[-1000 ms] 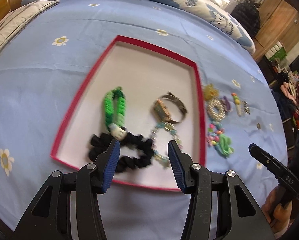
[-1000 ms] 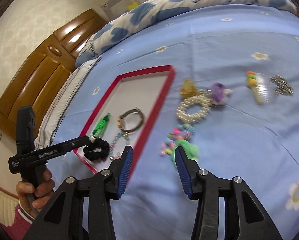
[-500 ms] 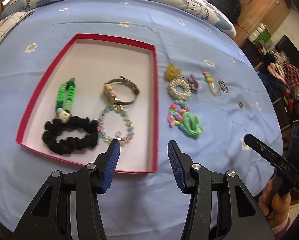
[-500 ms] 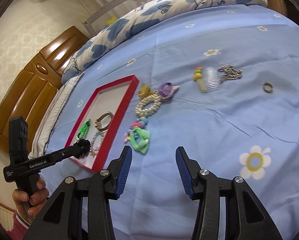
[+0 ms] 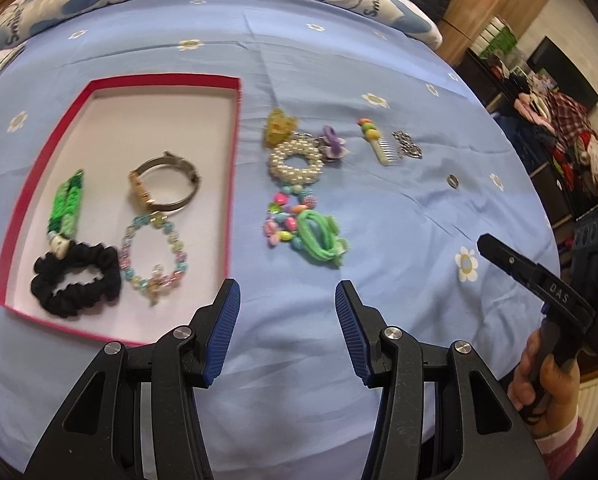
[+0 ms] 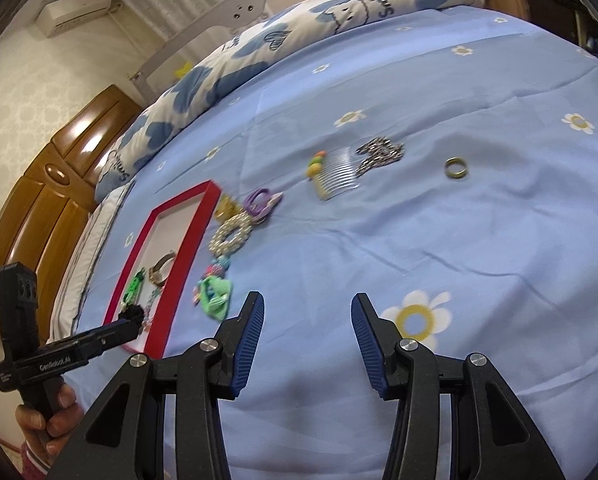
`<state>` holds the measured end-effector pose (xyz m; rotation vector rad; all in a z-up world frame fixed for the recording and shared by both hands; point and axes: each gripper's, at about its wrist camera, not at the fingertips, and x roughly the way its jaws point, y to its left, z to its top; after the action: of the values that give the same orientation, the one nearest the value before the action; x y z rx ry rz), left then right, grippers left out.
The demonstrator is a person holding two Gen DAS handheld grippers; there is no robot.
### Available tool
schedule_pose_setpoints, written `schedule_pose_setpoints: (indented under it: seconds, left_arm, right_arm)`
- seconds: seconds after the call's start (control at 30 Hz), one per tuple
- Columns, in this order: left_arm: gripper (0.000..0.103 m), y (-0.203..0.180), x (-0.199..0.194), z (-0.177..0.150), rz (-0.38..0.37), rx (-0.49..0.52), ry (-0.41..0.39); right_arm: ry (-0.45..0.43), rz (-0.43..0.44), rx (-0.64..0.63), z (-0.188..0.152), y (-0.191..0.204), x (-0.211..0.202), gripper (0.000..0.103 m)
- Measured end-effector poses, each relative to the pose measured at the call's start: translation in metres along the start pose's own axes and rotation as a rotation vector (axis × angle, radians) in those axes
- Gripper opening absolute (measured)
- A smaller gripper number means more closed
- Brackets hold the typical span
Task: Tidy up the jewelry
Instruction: 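Move the left tool to the mint-green hair clip while the right tool reaches the gold ring, then grasp the mint-green clip with the left tool while the right tool grasps the gold ring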
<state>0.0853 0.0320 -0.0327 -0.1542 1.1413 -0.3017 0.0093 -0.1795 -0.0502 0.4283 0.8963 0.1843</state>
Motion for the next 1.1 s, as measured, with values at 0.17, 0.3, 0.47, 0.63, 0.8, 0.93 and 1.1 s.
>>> schedule_pose_setpoints:
  seconds: [0.17, 0.3, 0.47, 0.63, 0.8, 0.93, 1.1]
  left_arm:
    - [0.048, -0.017, 0.015, 0.007, -0.008, 0.023, 0.019]
    - [0.048, -0.026, 0.031, 0.012, -0.017, 0.027, 0.037]
    - [0.048, -0.024, 0.059, 0.017, -0.017, -0.012, 0.088]
    - [0.040, -0.020, 0.075, 0.022, -0.026, -0.045, 0.110]
    - [0.018, -0.019, 0.082, 0.024, -0.033, -0.045, 0.118]
    - [0.010, -0.019, 0.079, 0.024, -0.046, -0.022, 0.109]
    - [0.009, -0.016, 0.071, 0.023, -0.078, -0.018, 0.096]
  right_arm:
    - [-0.019, -0.045, -0.007, 0.010, -0.015, 0.000, 0.048]
    - [-0.034, -0.071, -0.007, 0.022, -0.032, 0.003, 0.048]
    - [-0.039, -0.119, 0.002, 0.042, -0.059, 0.011, 0.048]
    - [-0.038, -0.166, 0.009, 0.058, -0.081, 0.022, 0.048]
    - [-0.032, -0.194, 0.006, 0.073, -0.095, 0.038, 0.048]
    - [-0.026, -0.233, -0.023, 0.082, -0.101, 0.052, 0.048]
    - [0.002, -0.266, -0.085, 0.087, -0.093, 0.070, 0.048]
